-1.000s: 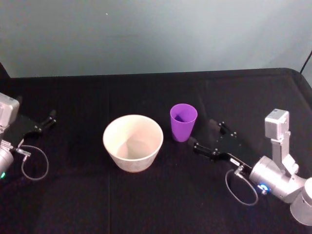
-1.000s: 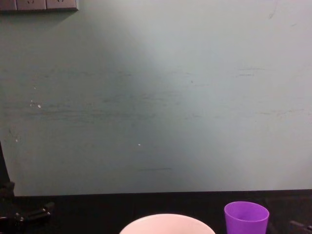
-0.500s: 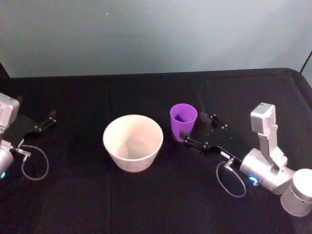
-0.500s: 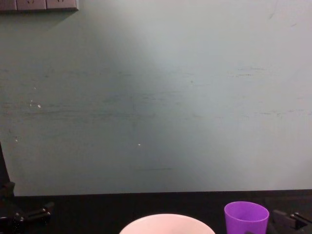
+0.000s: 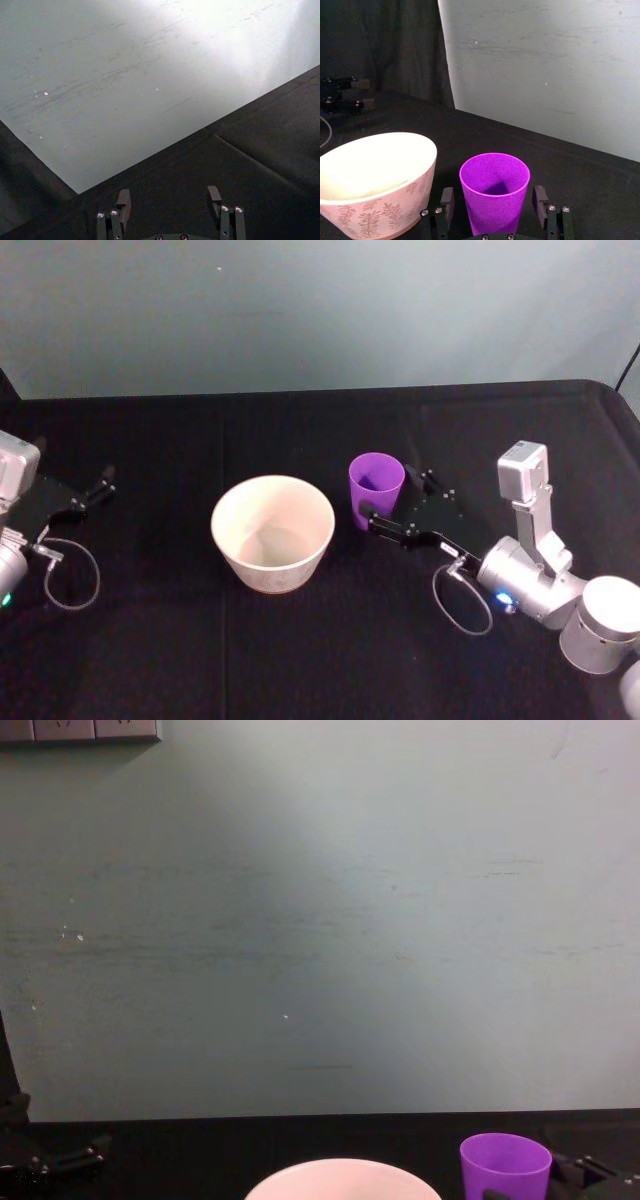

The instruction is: Pick up the cup and pour the mung beans from the cup into the bowl.

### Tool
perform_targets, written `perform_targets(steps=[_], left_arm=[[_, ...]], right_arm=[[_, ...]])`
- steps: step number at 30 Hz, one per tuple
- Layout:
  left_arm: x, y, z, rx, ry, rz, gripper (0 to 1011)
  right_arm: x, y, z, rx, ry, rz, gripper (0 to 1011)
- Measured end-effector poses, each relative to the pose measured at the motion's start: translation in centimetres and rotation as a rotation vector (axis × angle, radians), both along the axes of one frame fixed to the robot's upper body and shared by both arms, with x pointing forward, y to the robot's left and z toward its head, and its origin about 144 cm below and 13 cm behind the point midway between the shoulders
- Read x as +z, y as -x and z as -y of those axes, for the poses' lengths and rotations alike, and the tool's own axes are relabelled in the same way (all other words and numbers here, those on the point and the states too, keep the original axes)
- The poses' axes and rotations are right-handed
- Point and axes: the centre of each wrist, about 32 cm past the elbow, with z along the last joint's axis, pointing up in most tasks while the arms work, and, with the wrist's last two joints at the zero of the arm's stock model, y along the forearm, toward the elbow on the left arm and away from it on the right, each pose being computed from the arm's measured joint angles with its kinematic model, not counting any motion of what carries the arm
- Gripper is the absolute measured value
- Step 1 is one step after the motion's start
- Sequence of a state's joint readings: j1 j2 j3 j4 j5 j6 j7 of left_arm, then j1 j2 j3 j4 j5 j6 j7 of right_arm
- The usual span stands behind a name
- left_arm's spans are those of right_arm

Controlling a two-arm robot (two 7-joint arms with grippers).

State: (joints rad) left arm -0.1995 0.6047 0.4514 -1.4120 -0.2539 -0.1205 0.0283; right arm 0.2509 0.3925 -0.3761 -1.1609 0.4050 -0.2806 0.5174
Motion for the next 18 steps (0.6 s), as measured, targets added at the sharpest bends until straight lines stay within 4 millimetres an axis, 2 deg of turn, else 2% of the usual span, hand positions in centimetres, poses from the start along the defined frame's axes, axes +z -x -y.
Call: perform_targets(steps=[18], left_arm=[[0.0, 0.0, 0.0, 0.000, 0.000, 0.000, 1000]], right_arm=[[-0.2, -1.1, -1.2, -0.011, -0.025, -0.009, 1002]])
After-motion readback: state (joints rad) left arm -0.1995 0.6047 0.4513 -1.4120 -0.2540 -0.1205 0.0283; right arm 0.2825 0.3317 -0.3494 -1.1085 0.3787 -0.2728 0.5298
